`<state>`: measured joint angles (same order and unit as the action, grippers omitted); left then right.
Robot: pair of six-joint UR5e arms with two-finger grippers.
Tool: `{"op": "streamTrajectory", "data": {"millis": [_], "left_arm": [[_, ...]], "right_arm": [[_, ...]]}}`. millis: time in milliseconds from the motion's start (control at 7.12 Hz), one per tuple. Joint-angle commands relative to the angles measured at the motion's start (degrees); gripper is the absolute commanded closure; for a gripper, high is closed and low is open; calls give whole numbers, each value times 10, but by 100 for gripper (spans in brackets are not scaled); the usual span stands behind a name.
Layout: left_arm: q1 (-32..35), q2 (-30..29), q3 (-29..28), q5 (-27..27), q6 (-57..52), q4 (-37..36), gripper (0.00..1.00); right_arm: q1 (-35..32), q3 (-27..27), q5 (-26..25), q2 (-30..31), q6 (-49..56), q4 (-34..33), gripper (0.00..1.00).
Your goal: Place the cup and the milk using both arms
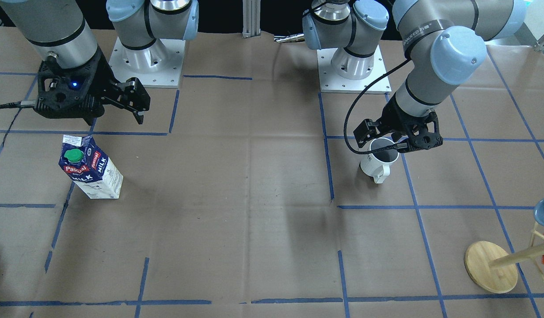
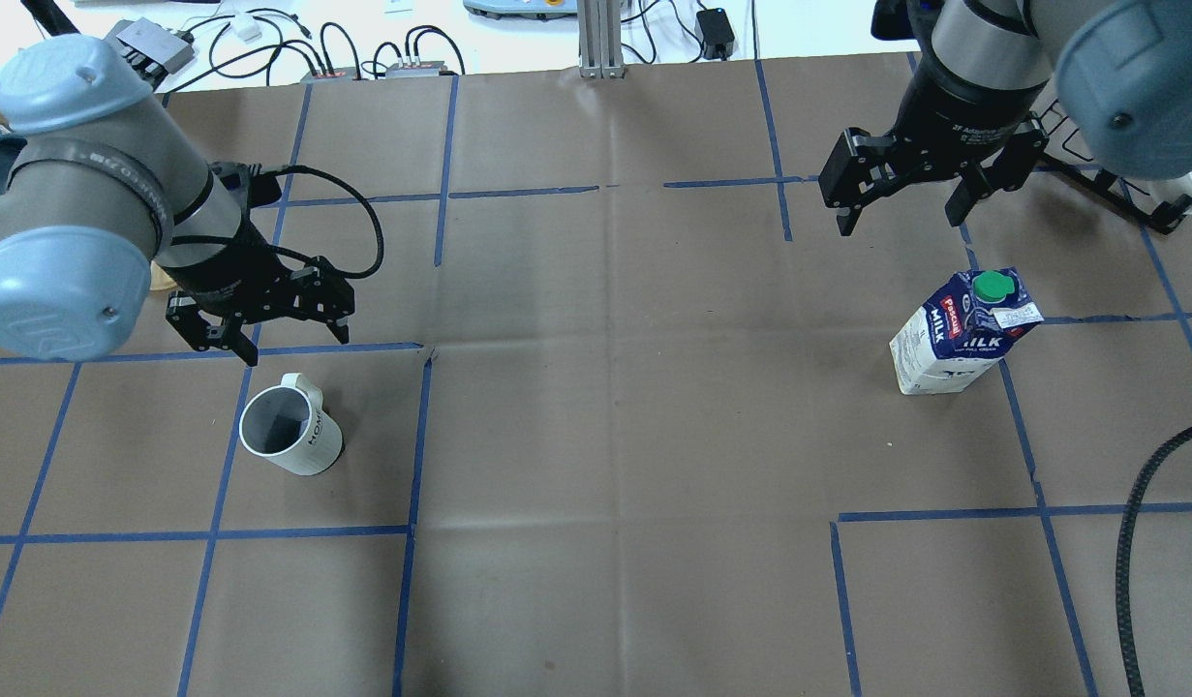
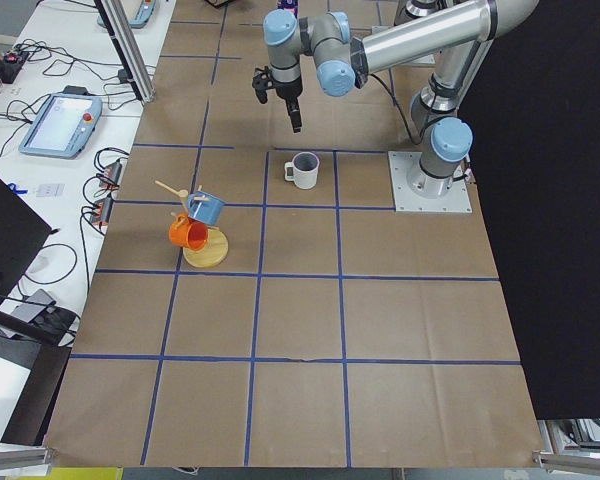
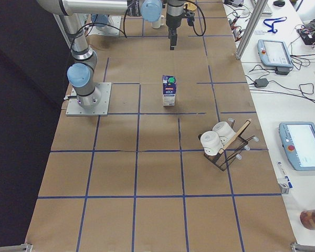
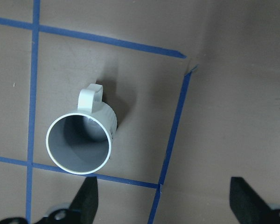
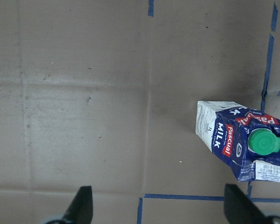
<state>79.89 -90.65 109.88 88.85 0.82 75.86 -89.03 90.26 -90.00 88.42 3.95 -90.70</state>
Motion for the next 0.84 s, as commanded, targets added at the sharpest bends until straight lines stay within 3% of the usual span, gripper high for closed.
{"op": "streamTrajectory", "data": {"millis": [0, 281, 562, 702], "left_arm": [[-27, 3, 56, 31, -71, -67, 0], [-99, 3, 81, 32, -164, -84, 1], [-112, 3, 113, 35, -200, -117, 1], [-112, 3, 131, 38, -220, -171, 0]], "right_arm": [[0, 0, 0, 0, 0, 0, 0], [0, 0, 0, 0, 0, -3, 0], [0, 0, 0, 0, 0, -4, 0], [0, 0, 0, 0, 0, -3, 0]]}}
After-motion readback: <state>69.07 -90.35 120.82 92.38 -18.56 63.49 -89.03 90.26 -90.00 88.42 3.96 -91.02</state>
